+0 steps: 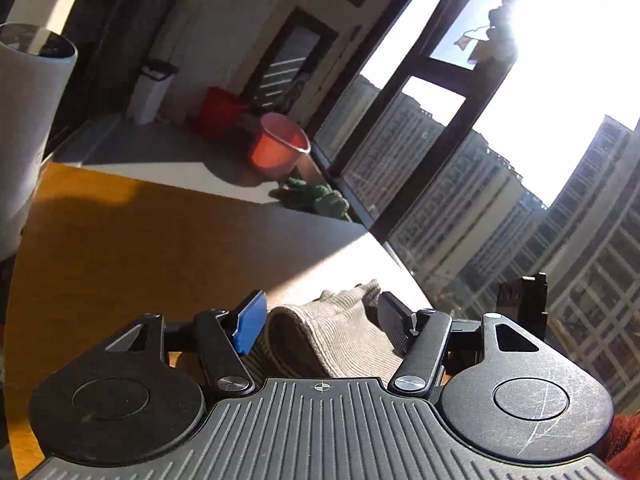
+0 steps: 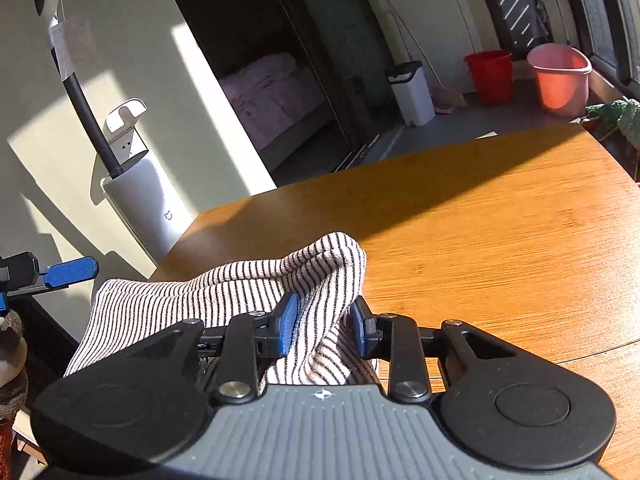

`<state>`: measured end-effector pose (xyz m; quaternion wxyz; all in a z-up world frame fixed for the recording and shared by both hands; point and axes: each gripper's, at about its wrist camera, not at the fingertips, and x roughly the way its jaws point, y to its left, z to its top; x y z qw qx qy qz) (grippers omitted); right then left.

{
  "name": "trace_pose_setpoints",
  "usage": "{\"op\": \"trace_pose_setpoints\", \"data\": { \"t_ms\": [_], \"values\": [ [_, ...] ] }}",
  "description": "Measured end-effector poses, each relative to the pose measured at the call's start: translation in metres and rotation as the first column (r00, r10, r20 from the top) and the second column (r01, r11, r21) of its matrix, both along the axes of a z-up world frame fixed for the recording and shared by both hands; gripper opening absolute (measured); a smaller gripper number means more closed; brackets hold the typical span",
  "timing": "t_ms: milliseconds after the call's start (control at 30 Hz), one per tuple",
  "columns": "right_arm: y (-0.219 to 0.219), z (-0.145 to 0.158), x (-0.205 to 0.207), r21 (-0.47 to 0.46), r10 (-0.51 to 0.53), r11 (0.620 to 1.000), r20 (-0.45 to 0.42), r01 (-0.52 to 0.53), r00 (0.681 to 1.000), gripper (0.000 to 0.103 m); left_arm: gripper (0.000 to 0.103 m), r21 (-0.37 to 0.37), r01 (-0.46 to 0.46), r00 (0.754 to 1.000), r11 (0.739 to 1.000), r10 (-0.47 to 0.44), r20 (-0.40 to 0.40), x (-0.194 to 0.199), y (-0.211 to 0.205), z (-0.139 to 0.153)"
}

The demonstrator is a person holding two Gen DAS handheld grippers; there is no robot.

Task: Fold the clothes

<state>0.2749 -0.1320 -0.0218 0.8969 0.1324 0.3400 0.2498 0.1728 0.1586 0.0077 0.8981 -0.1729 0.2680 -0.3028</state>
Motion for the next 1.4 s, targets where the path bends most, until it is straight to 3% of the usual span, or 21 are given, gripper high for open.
{"op": "trace_pose_setpoints", "data": {
  "t_ms": [67,133,233,267,333,400,567,667,967,1133,1267,1400],
  "values": [
    [0.001,0.001,0.001,-0.006,-0.004,1.0,0.009,0.004,1.0,0.034,0.09,0.078,0.076,0.996,0.994,-0.08,0.045,0.006,-0.026,0.006],
    [0.001,0.005,-0.004,-0.008,-0.009,1.0,0.021,0.009,1.0,0.035,0.089,0.162,0.083,0.996,0.983,-0.084,-0.002,0.023,-0.045,-0.009],
    [-0.008,0.024,-0.022,-0.009,-0.048,0.999,0.065,0.049,0.997,0.047,0.08,0.272,0.078,0.995,0.959,-0.058,-0.079,0.049,-0.065,-0.033],
    [-0.014,0.031,-0.034,-0.006,-0.071,0.997,0.091,0.072,0.993,0.049,0.088,0.263,0.074,0.994,0.962,-0.048,-0.102,0.053,-0.062,-0.041],
    [-0.025,0.041,-0.057,0.009,-0.099,0.995,0.126,0.099,0.987,0.052,0.091,0.223,0.072,0.989,0.972,-0.04,-0.145,0.058,-0.054,-0.054],
    [-0.038,0.043,-0.075,0.05,-0.112,0.993,0.106,0.107,0.988,0.052,0.092,0.185,0.065,0.987,0.981,-0.036,-0.157,0.053,-0.045,-0.061],
    [-0.054,0.013,-0.088,0.245,-0.06,0.965,-0.156,0.097,0.986,0.051,0.091,0.137,0.037,0.983,0.99,-0.011,-0.183,0.049,-0.036,-0.067],
    [-0.045,-0.002,-0.086,0.304,-0.018,0.949,-0.216,0.085,0.976,0.046,0.091,0.138,0.017,0.983,0.99,0.009,-0.185,0.048,-0.037,-0.066],
    [-0.024,0.024,-0.039,0.073,-0.044,0.996,-0.019,0.045,0.999,0.047,0.09,0.076,-0.019,0.972,0.997,0.037,-0.233,0.022,-0.029,-0.065],
    [-0.006,0.037,-0.016,-0.102,-0.018,0.994,0.076,0.026,0.997,0.047,0.09,-0.043,0.063,0.959,0.997,-0.073,-0.273,-0.006,-0.044,-0.072],
    [0.009,0.044,-0.017,-0.211,0.018,0.977,0.116,0.007,0.993,0.051,0.09,-0.174,0.174,0.927,0.969,-0.221,-0.302,-0.023,-0.077,-0.083],
    [0.026,0.052,-0.04,-0.296,0.089,0.955,0.17,-0.035,0.981,0.059,0.091,-0.172,0.252,0.914,0.952,-0.292,-0.28,-0.036,-0.103,-0.084]
  ]
}}
